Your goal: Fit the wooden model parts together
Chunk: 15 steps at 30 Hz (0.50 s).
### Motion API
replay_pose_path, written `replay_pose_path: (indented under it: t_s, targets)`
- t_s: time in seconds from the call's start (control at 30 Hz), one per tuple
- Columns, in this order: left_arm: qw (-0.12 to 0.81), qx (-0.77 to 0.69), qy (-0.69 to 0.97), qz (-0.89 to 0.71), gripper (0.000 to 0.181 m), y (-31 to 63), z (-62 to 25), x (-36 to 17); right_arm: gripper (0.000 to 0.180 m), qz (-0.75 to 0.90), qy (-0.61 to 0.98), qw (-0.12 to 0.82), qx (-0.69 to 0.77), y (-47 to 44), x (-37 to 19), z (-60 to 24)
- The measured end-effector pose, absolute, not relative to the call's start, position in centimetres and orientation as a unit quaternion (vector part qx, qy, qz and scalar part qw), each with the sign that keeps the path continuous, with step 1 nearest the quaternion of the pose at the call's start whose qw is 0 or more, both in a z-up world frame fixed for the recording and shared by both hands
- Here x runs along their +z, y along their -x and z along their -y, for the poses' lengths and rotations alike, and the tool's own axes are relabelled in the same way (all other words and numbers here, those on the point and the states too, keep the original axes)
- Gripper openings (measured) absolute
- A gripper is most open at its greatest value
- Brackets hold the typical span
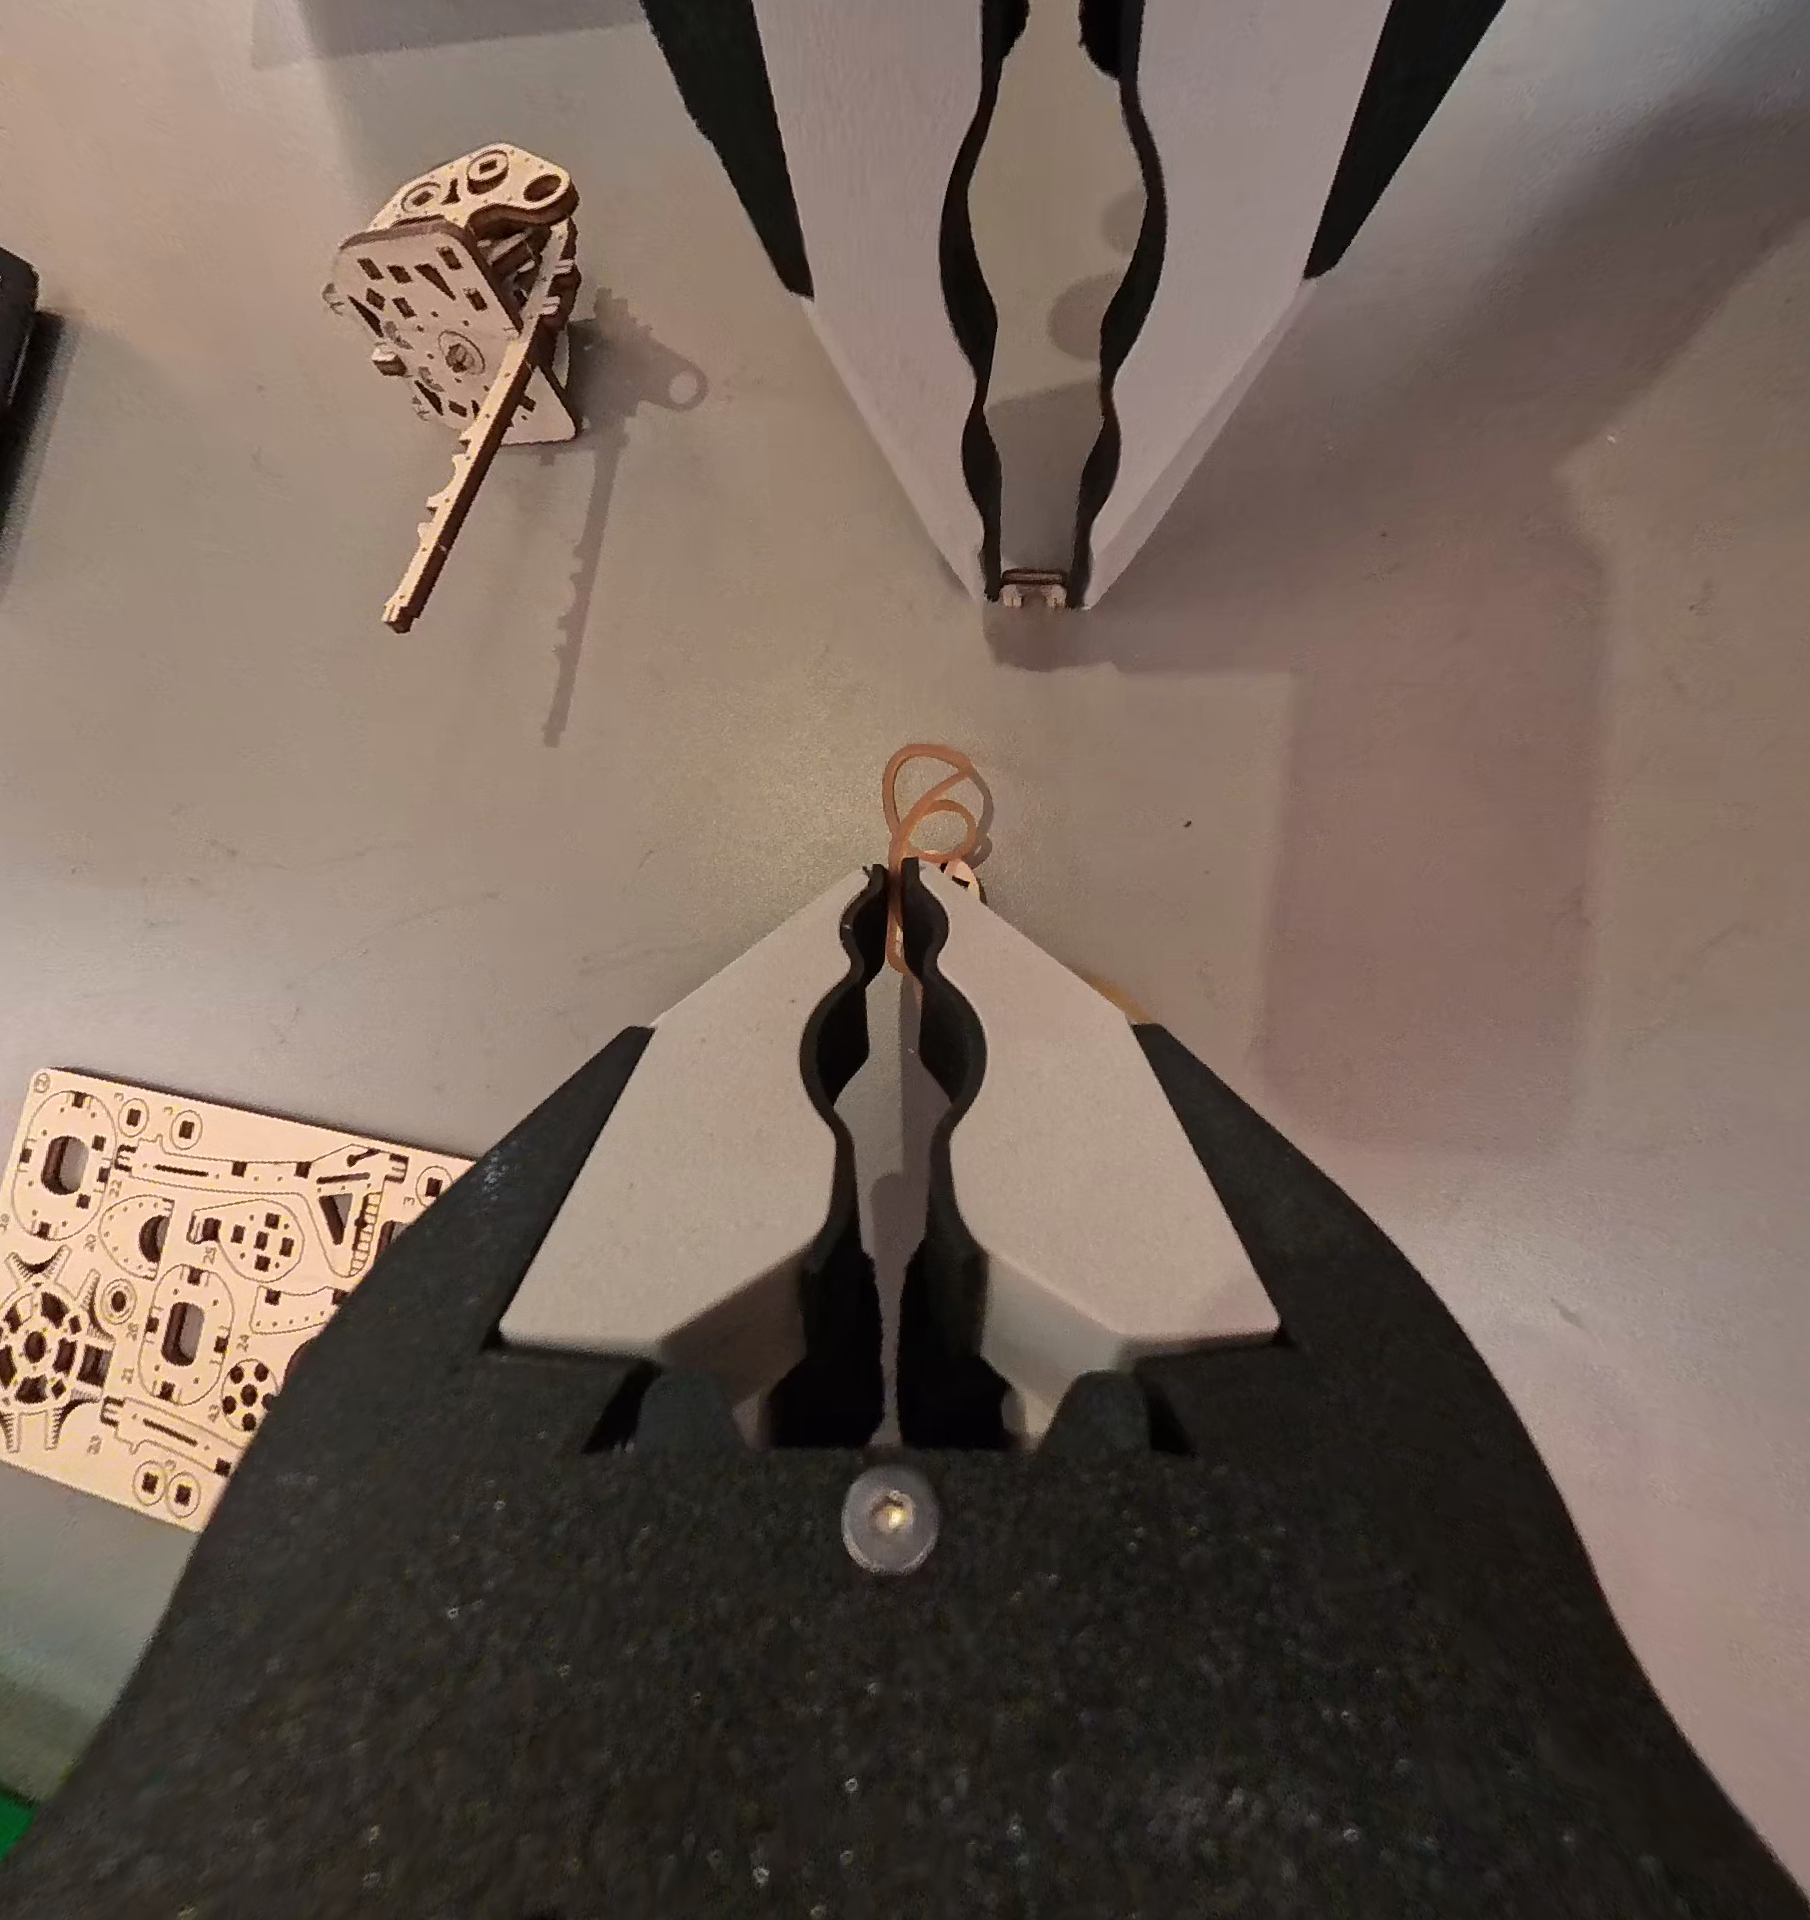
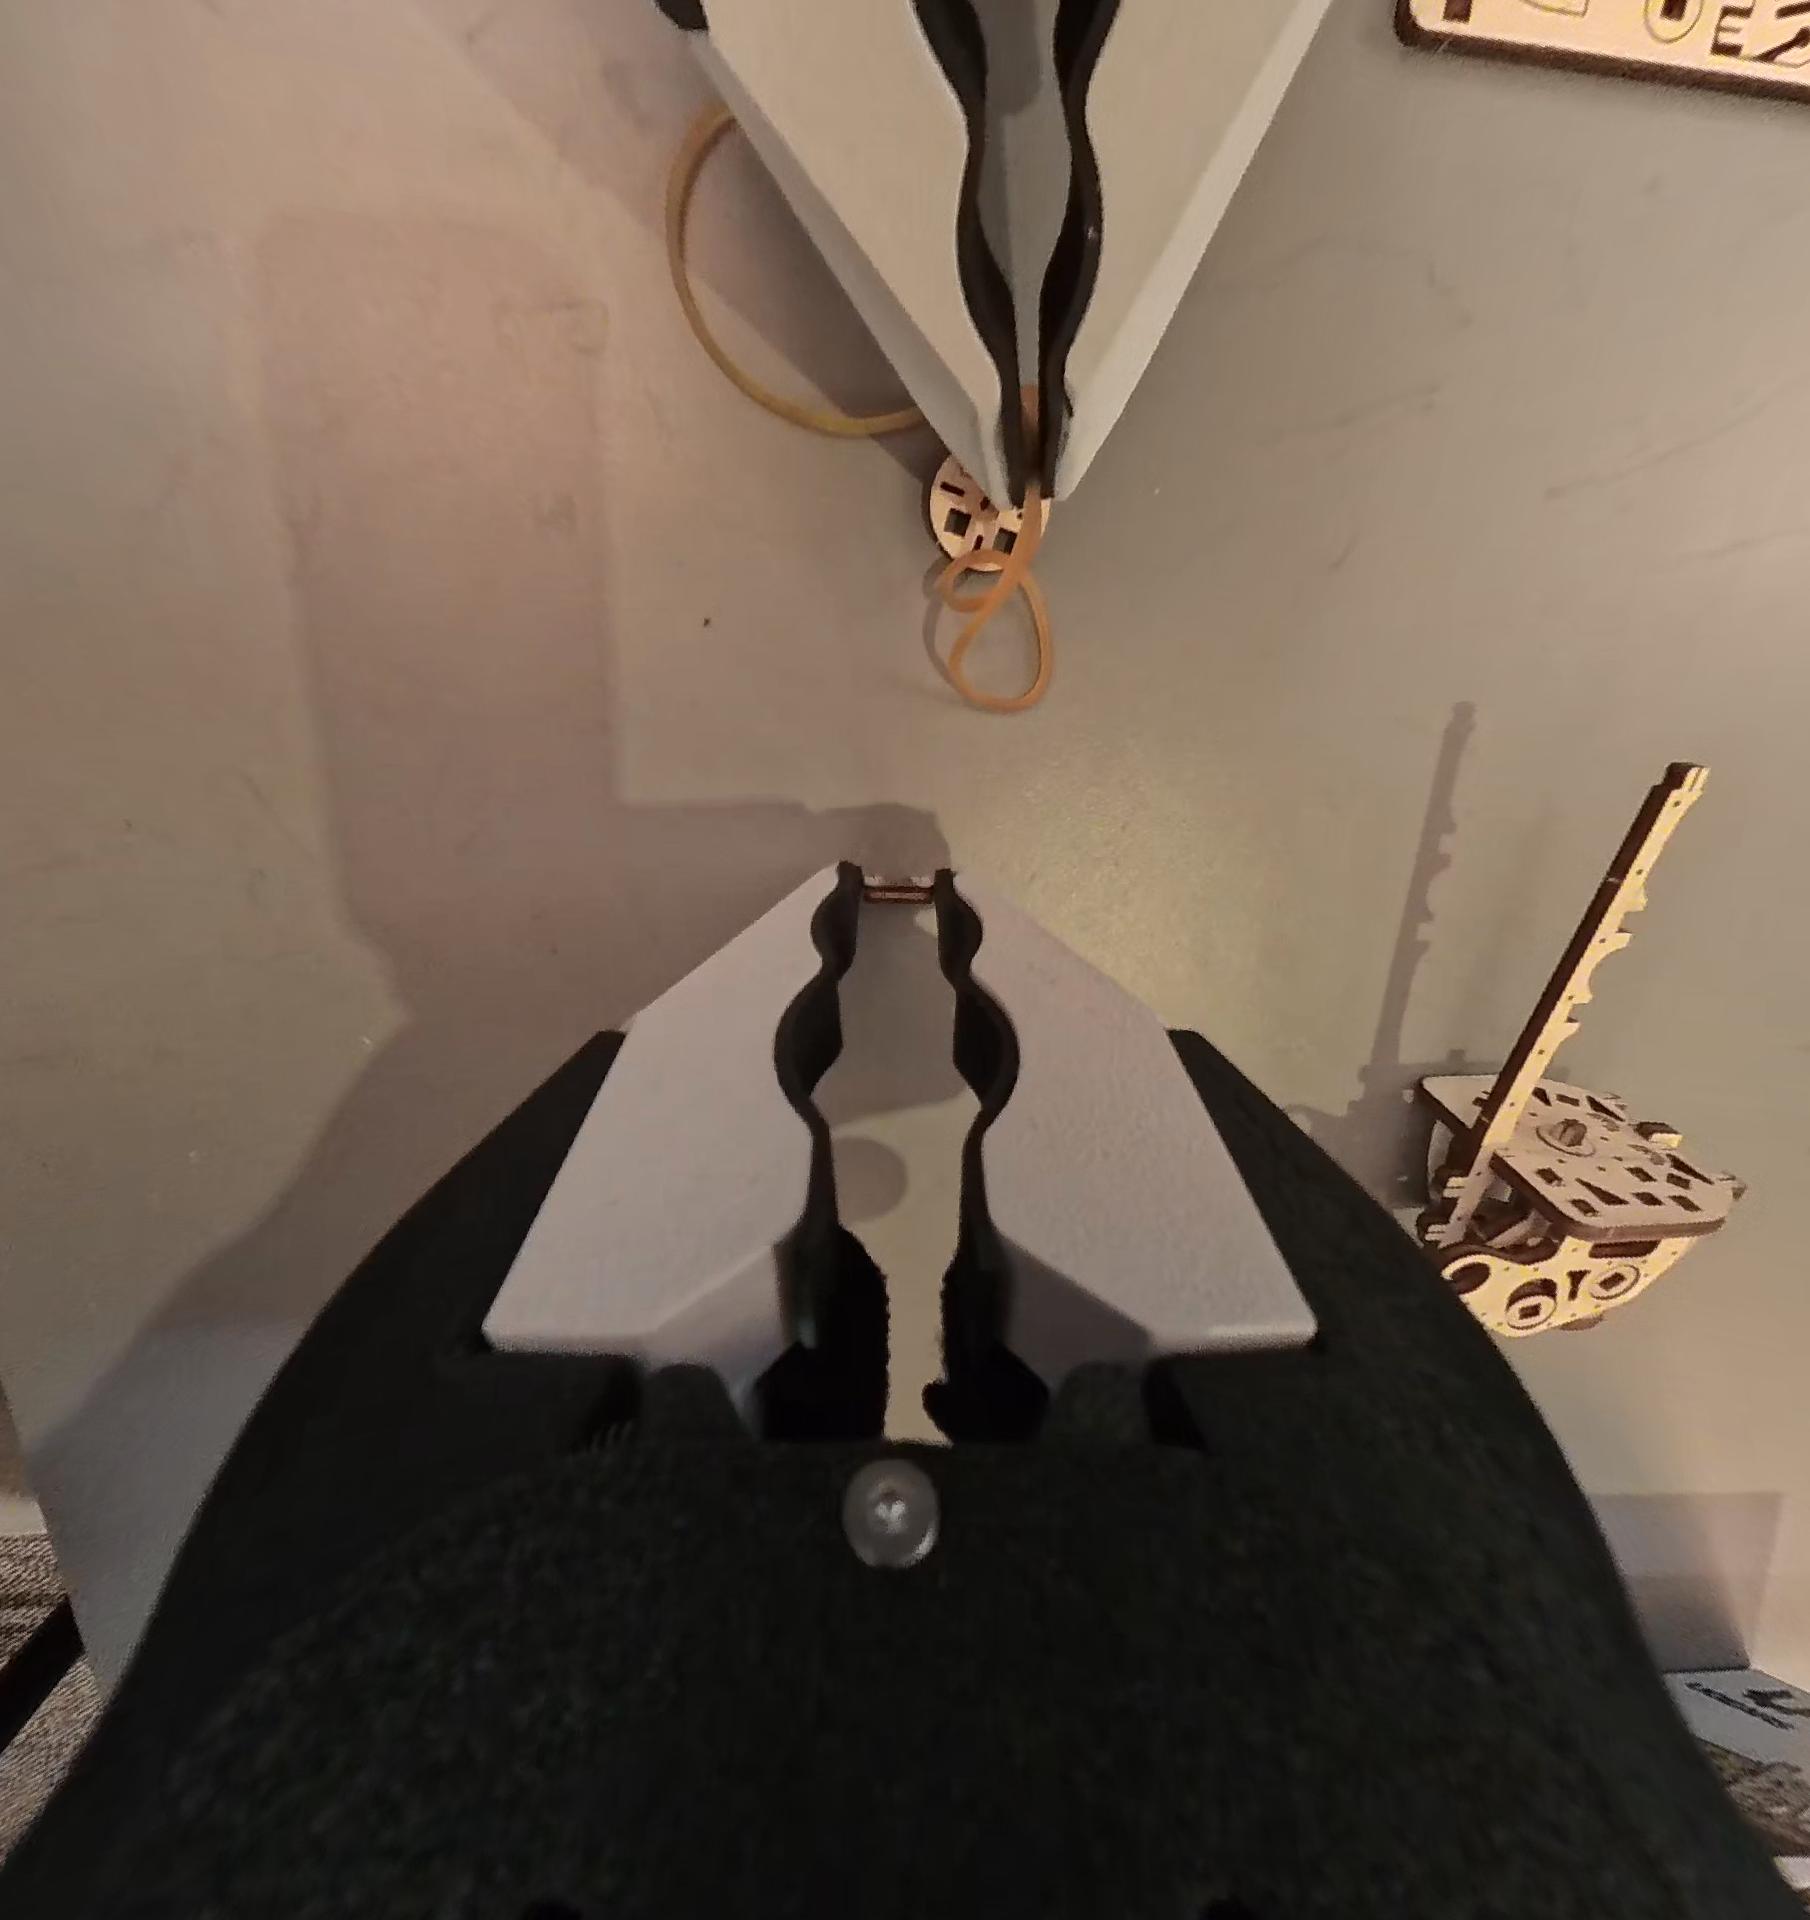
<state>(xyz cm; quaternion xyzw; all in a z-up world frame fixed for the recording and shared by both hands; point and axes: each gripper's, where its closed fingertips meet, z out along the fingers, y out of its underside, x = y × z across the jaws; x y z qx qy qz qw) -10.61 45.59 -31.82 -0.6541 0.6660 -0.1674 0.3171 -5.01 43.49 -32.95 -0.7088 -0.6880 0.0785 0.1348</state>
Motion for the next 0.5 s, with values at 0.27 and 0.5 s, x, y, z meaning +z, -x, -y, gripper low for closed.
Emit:
replay_pose_path:
  t_s: [0.27,0.5]
  targets:
    - [0.316,-0.168,0.653,-0.667,0.0,10.52,-45.56,-31.88,0.017,0.69,0.707,0.134,0.077,4.71,-32.84,-43.58]
    - [0.317,-0.168,0.654,-0.666,0.0,10.59,-45.58,-31.85,0.016,0.698,0.699,0.135,0.079,4.79,-32.97,-43.61]
